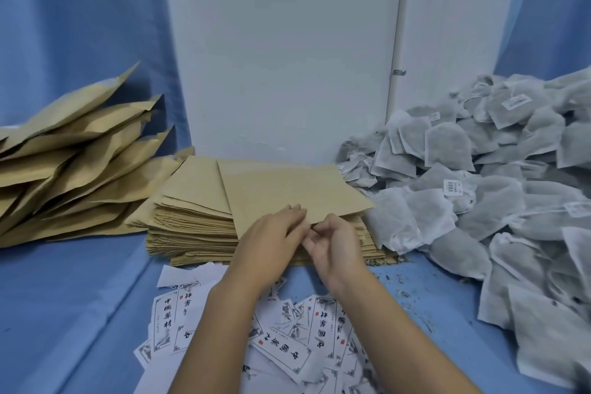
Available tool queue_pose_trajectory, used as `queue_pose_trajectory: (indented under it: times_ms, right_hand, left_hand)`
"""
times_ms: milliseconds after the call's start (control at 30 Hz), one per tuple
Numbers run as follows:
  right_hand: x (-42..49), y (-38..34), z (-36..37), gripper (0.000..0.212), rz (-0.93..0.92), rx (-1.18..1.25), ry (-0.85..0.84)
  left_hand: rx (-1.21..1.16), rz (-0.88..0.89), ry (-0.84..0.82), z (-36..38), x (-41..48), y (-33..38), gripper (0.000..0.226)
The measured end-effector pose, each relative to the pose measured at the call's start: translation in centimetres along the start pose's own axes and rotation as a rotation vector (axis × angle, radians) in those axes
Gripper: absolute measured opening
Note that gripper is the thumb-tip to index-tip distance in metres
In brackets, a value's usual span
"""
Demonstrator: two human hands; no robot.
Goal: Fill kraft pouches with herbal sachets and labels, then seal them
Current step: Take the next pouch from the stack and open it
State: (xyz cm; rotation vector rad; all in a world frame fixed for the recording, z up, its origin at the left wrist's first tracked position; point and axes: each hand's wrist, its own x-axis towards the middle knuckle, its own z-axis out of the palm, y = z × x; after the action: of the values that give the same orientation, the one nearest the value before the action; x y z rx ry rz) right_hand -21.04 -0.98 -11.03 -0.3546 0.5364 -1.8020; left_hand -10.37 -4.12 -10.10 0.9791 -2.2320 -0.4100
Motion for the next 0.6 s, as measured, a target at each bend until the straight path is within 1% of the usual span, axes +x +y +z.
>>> queue_pose_trajectory:
  times_ms: [67,167,267,333,467,600]
  right_hand:
    - [-0.1,0.1,-0.1,0.029,0.017,0.009,-0.015]
    - [-0.1,0.1,-0.3,0.030,0.024,-0.035,-0.008]
    - [0.0,0.1,-0.4,0.030,0.006,-0.102,0.025]
    - [0.0,0.1,-0.4,0.030,-0.001,-0.127,0.050]
    - [0.1,0.2,-0.2,0.024,0.019,-0.159,0.051]
    - [0.2,0.4,0.1,0.022,0.012,-0.230,0.039]
  left_hand:
    - [0.032,-0.014,-0.011,0.2,0.2,0.0,0.036]
    - [-0.033,-0.074,-0.011,0.2,0.3,-0.3,0.034]
    - [-0.075,-0.107,0.010,0.1,0.3,-0.2,0.032]
    - [-0.060,-0.109,0.020,0.0,0.3,-0.1,0.032]
    - [0.087,-0.078,0.008,-0.2,0.1,0.1,0.033]
    - [0.263,-0.054,0.024,0.1,0.1,0.9,0.044]
